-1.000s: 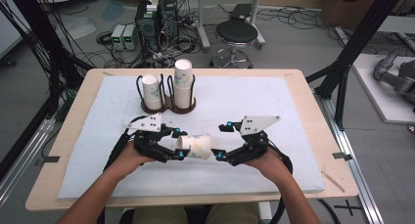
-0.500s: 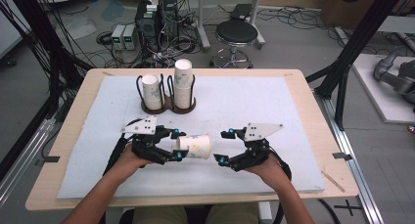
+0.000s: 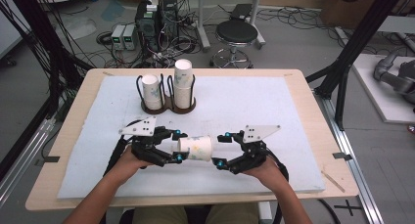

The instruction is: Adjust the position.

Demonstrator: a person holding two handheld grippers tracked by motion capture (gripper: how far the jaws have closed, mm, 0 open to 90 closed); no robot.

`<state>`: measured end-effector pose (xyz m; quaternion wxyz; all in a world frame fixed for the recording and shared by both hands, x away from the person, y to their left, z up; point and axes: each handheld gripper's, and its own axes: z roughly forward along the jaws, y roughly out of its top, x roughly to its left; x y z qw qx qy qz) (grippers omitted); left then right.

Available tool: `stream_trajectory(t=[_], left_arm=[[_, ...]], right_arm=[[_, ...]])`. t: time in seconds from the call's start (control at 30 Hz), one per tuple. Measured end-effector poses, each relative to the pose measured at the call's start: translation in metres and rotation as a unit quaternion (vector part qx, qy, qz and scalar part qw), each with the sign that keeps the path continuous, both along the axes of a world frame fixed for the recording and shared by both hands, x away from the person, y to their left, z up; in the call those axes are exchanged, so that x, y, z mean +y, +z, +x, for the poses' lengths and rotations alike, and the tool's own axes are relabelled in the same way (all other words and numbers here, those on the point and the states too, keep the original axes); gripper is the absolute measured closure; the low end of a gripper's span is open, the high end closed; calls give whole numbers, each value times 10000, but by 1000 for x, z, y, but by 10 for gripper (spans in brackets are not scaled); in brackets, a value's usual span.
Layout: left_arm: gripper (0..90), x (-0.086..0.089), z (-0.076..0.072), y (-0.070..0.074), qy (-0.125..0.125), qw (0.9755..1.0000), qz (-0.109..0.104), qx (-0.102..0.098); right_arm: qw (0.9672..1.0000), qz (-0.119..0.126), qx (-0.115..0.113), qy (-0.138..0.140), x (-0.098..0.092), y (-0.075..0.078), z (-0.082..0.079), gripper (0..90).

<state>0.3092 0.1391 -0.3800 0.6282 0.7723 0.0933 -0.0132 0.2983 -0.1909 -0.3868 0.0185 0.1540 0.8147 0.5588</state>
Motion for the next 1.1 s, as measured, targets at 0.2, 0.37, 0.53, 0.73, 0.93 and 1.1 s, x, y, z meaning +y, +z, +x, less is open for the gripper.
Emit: stream_trajectory(t=[0.2, 0.37, 0.53, 0.73, 0.93, 1.1], left_arm=[[371, -2, -2, 1, -97, 9999, -61, 0], [371, -4, -3, 1, -227, 9997, -115, -14], [371, -6, -4, 2, -302, 9994, -141, -18], [371, -7, -4, 2, -386, 9991, -178, -10], [372, -5, -4, 2, -416, 9989, -214, -4], [371, -4, -4, 1, -425, 9989, -219, 5]], right_arm=[[9999, -6, 87, 146, 5, -1, 0, 207], [9996, -21, 111, 256, 9, -2, 1, 207], [9990, 8, 163, 418, 14, -2, 2, 199], [9982, 34, 152, 580, 21, -4, 2, 203], [9974, 179, 128, 688, 21, -5, 3, 255], [9971, 213, 86, 722, 20, -3, 3, 280]])
